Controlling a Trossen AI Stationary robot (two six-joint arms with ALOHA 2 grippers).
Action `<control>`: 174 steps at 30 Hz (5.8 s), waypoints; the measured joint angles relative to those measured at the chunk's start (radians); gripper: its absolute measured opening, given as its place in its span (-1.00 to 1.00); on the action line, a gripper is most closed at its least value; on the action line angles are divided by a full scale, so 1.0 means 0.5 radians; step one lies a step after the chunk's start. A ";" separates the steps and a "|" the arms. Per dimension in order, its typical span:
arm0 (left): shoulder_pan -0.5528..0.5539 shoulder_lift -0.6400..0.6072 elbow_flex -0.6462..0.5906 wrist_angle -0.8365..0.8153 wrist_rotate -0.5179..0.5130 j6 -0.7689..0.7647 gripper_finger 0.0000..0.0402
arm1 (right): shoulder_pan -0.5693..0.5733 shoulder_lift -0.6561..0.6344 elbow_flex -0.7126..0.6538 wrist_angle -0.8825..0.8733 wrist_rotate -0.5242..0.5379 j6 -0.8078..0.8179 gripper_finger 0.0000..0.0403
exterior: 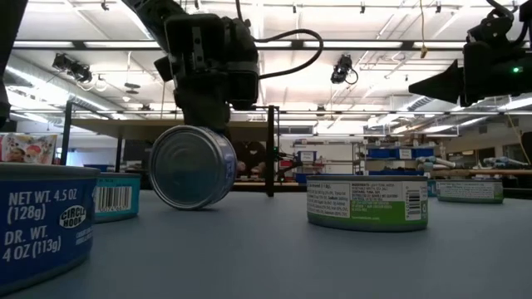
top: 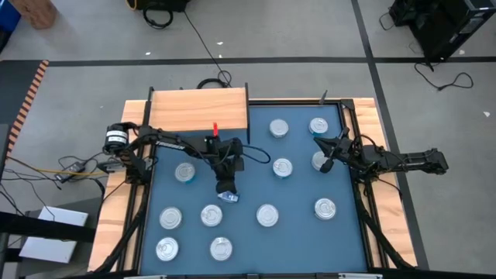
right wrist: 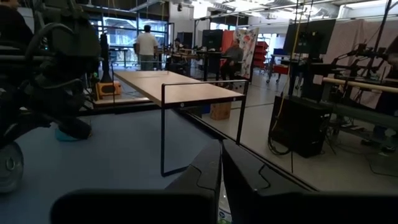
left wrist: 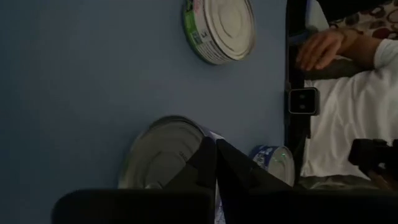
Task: Stack canned seafood by type on shelf
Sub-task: Put the blue tuna can on the shelf
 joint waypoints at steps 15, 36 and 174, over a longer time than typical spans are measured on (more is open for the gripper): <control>0.017 -0.002 0.135 -0.077 -0.137 0.292 -0.55 | 0.000 0.001 0.000 0.000 0.000 0.000 -0.87; -0.471 -0.021 0.570 -0.195 -1.083 0.759 -0.27 | -0.001 0.001 0.000 0.000 0.000 0.000 -0.87; -0.639 0.185 0.721 -1.028 -1.601 0.392 0.29 | 0.000 0.010 0.000 0.096 0.001 0.000 -0.87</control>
